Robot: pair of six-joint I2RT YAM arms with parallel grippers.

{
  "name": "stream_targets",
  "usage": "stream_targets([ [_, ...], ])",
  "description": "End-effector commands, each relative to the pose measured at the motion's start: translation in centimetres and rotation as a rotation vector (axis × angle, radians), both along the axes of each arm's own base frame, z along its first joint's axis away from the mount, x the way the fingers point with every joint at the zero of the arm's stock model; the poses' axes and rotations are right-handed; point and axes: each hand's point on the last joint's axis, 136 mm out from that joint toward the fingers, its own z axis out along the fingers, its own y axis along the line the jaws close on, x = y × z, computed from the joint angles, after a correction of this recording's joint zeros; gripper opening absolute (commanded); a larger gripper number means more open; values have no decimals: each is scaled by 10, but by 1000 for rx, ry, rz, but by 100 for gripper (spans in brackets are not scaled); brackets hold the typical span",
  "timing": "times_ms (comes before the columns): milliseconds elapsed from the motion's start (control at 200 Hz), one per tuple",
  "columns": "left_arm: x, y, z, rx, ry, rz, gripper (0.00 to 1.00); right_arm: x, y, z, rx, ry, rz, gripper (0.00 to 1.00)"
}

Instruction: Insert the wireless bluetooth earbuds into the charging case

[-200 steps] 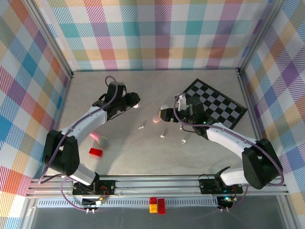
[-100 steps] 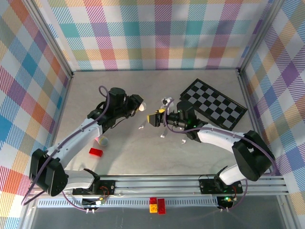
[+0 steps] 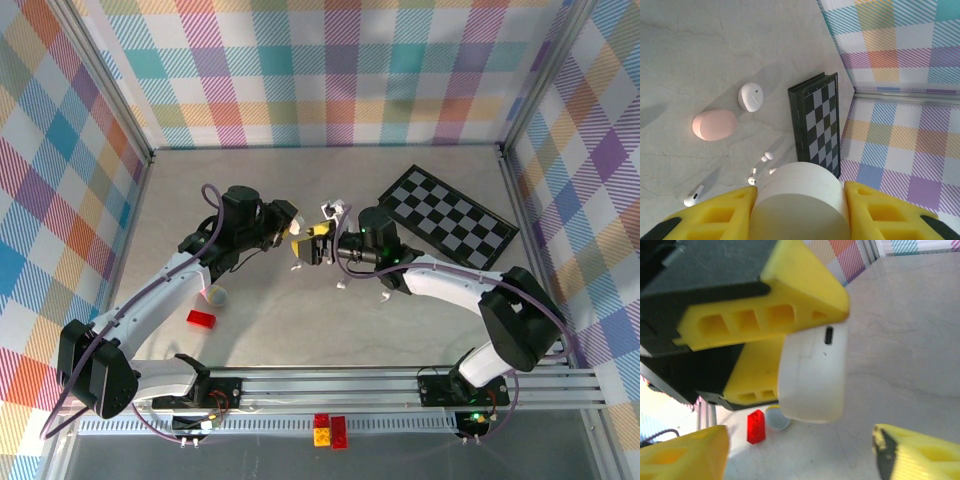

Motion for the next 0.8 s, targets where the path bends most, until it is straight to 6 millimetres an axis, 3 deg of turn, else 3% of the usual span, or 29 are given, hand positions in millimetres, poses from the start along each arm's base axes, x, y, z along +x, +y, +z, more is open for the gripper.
stream_targets([
  [0,-6,-4,2,-16,9,-21,32,7,9,22,61,-39,10,64],
  [115,-7,-4,2,-19,10,-24,32,11,15,27,75,-42,18,52],
  [250,-8,-4,-1,-15,17,-29,32,16,18,28,78,-51,14,49],
  [395,-8,-4,-5,-16,26,-27,32,16,19,28,69,-56,19,34],
  [605,-8,0,-7,-2,26,-13,33,14,14,26,45,-65,9,37],
  [740,-8,-1,-7,7,22,-20,36,12,12,26,24,-79,16,19],
  [795,-7,-1,-6,9,15,-20,43,12,11,28,23,-83,16,15],
])
